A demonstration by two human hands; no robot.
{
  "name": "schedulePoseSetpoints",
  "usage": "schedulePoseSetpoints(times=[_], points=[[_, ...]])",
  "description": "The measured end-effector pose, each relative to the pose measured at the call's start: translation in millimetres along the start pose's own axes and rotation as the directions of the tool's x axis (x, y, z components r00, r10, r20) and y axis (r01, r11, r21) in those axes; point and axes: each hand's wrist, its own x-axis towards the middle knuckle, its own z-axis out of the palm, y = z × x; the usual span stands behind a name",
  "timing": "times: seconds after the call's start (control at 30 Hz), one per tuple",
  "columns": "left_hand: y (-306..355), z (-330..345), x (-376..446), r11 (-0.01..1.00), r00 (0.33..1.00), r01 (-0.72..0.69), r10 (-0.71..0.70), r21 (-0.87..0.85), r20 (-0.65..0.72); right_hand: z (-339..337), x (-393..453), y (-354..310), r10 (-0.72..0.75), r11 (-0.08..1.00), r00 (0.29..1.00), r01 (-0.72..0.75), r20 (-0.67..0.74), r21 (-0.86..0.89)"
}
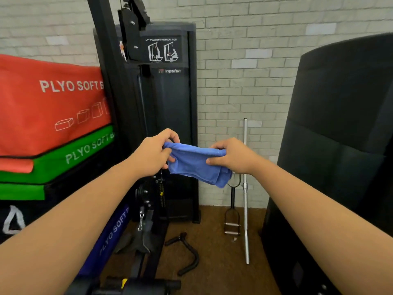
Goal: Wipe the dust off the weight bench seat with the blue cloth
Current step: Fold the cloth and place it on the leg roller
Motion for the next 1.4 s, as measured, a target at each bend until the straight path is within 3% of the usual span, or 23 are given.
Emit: schedulePoseSetpoints(times=[0.2, 0.4, 0.5, 0.57, 0.67, 0.73, 0.83, 0.93, 1.1, 1.27, 1.4], points=[[-80.5, 36.8, -21.7, 0.987, 0.987, 0.158, -0.158, -0.014, 0.032, 87.0, 12.5, 38.6, 0.120, 0.983, 0.990, -0.109, 0.071, -0.146], [-172.1, 86.9, -66.8, 0.898, 0.910, 0.415, -0.411, -0.143, 0.063, 203.3, 10.9, 78.2, 0.217, 0.973, 0.967, -0.202, 0.131, -0.113], [-216.4, 109.8, -93.3, 0.829, 0.863, 0.500, -0.501, -0.253, 0.064, 256.7, 8.8, 87.0, 0.306, 0.944, 0.927, -0.325, 0.216, 0.062], [-244.4, 123.2, -111.0, 0.767, 0.828, 0.550, -0.551, -0.330, 0.100, 290.0, 6.6, 92.5, 0.395, 0.862, 0.877, -0.457, 0.274, 0.219], [-288.3, 142.4, -136.4, 0.729, 0.804, 0.581, -0.582, -0.362, 0.118, 338.0, 0.9, 105.2, 0.435, 0.755, 0.838, -0.539, 0.330, 0.373], [-316.2, 152.5, -152.2, 0.725, 0.798, 0.586, -0.594, -0.363, 0.100, 369.1, -4.1, 117.9, 0.434, 0.729, 0.839, -0.542, 0.328, 0.418], [-354.6, 172.7, -172.2, 0.751, 0.795, 0.602, -0.597, -0.273, 0.112, 414.3, -12.0, 141.6, 0.388, 0.776, 0.873, -0.482, 0.294, 0.406], [-390.2, 196.9, -190.1, 0.743, 0.776, 0.627, -0.623, -0.234, 0.102, 461.3, -20.6, 164.5, 0.340, 0.851, 0.899, -0.419, 0.274, 0.316], [-439.3, 241.7, -216.2, 0.723, 0.757, 0.645, -0.649, -0.246, 0.079, 531.5, -34.2, 199.7, 0.363, 0.888, 0.892, -0.419, 0.269, 0.189], [-479.4, 277.9, -233.8, 0.835, 0.836, 0.547, -0.543, -0.063, 0.076, 575.3, -40.8, 221.6, 0.341, 0.917, 0.896, -0.383, 0.285, 0.108], [-496.5, 290.8, -242.8, 0.884, 0.875, 0.464, -0.467, 0.057, 0.123, 593.4, -48.3, 231.8, 0.298, 0.938, 0.933, -0.325, 0.201, 0.120]])
